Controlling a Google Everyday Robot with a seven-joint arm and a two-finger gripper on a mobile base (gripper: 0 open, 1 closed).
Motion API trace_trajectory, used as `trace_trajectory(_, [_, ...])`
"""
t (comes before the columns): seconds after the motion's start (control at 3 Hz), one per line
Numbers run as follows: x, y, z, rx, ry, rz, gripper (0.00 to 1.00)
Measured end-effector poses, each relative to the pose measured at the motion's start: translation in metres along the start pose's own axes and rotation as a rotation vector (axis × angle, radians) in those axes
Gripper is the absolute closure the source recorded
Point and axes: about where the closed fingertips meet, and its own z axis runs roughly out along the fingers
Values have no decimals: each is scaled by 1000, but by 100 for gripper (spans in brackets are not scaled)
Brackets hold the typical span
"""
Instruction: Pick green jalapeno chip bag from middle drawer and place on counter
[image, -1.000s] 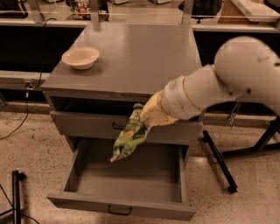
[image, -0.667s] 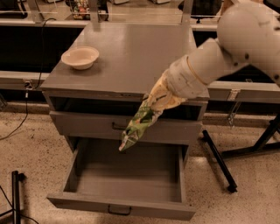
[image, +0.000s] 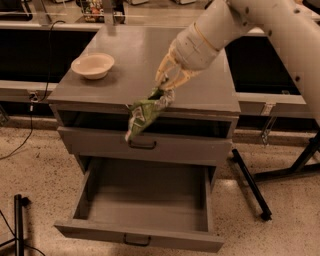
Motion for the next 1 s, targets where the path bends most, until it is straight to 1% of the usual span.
trace_trajectory(0.33, [8, -32, -20, 66, 31, -23, 100])
trace_trajectory(0.67, [11, -34, -14, 56, 31, -31, 100])
trace_trajectory(1.0, [48, -48, -5, 130, 66, -71, 100])
